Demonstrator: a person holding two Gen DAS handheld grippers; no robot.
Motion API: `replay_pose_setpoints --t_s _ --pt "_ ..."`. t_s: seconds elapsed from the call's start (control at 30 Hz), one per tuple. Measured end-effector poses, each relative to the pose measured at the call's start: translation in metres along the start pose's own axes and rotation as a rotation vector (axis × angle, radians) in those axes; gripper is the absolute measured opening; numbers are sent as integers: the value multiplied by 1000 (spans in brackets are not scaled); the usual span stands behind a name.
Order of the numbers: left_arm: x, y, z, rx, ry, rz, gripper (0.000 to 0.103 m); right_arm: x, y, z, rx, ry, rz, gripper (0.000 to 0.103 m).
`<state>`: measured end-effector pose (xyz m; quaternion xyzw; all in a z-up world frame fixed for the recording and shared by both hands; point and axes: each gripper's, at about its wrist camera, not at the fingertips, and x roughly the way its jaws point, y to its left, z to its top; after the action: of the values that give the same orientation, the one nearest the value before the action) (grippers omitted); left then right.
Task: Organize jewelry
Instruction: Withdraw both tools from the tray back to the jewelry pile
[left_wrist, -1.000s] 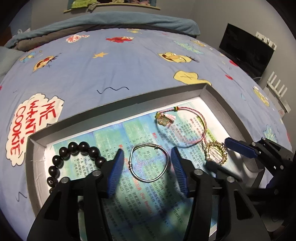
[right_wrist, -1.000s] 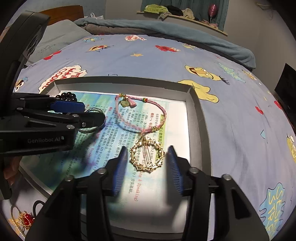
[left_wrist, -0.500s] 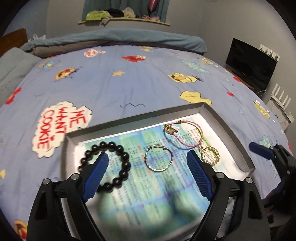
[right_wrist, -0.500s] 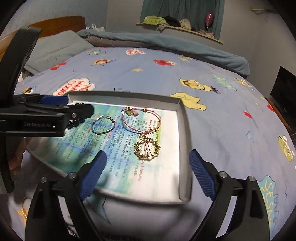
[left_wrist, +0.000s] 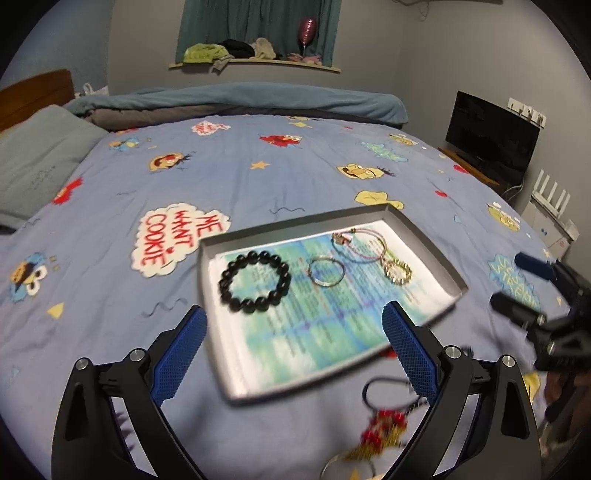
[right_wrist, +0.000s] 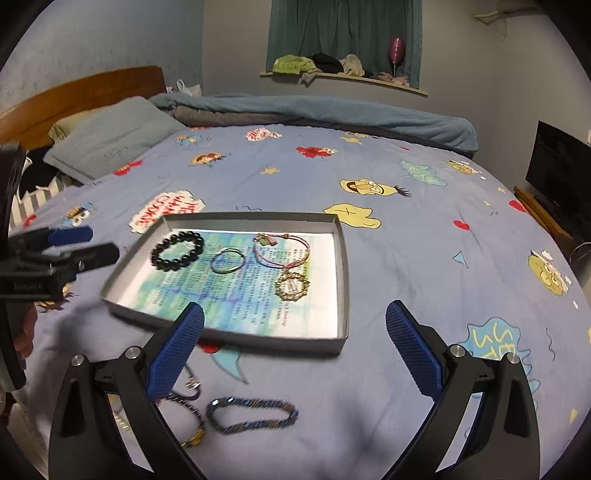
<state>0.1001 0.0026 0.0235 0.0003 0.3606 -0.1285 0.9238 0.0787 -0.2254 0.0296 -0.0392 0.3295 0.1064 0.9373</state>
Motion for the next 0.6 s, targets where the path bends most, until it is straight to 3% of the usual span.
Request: replay_pose_setpoints --t_s 0.6 --pt "-71 30 -58 -2 -36 73 95 -41 0 -31 33 -18 -10 97"
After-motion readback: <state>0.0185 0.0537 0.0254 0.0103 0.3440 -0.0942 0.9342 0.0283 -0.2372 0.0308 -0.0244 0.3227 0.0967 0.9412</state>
